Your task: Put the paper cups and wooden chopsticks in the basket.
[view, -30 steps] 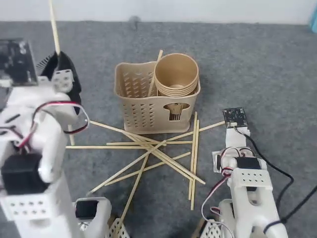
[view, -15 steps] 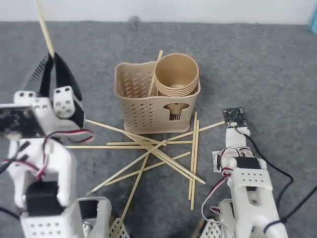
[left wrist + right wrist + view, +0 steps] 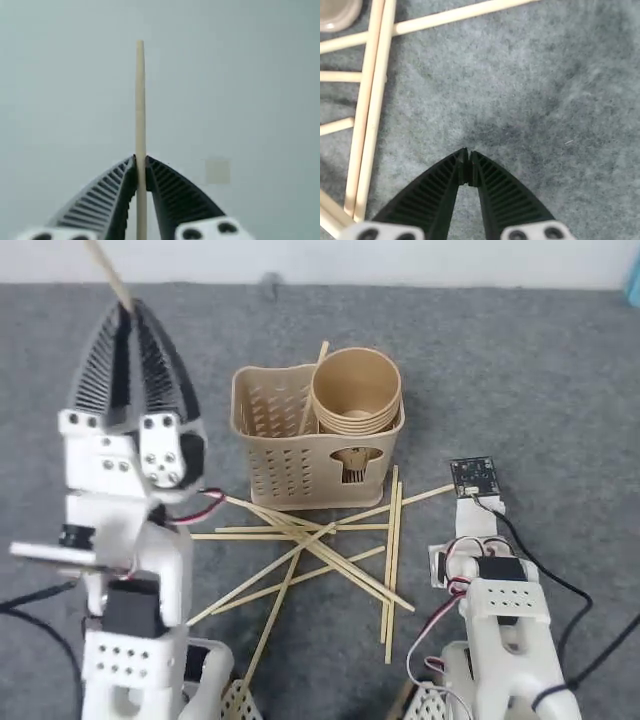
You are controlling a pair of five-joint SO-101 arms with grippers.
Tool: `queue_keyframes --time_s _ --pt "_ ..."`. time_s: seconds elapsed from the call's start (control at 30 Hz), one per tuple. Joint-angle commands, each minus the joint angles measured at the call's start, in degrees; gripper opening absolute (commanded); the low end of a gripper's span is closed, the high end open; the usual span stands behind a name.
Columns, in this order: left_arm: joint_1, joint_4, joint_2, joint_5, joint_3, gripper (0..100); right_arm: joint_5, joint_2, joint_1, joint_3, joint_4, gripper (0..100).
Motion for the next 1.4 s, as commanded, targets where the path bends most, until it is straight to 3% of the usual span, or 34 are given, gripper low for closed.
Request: queue_keyframes --time_s 0.0,0.27,0.47,0.57,0.9,1.07,1.37 --pt "3.96 0.44 -0.44 0.09 0.04 1 1.05 -1.27 0.31 -0.35 -0.84 0.8" --pt "9.14 0.44 5.10 0.09 1.63 1 1.05 -1.71 0.31 -0.35 -0.48 0.8" --pt "6.33 -16.88 18.81 0.09 1.27 1 1.05 -1.71 0.22 -0.35 -0.48 0.8" --pt "5.63 -18.46 24.53 0.09 0.40 1 1.05 -1.71 0.22 -0.35 -0.48 0.8" --pt "5.63 -18.29 27.43 -0.09 3.82 1 1.05 -1.71 0.22 -0.35 -1.01 0.8" --pt "3.25 -17.76 27.34 0.09 5.32 10 1.05 -1.71 0.22 -0.35 -1.01 0.8" --pt "0.35 -6.59 18.20 0.09 4.88 11 1.05 -1.71 0.22 -0.35 -1.01 0.8"
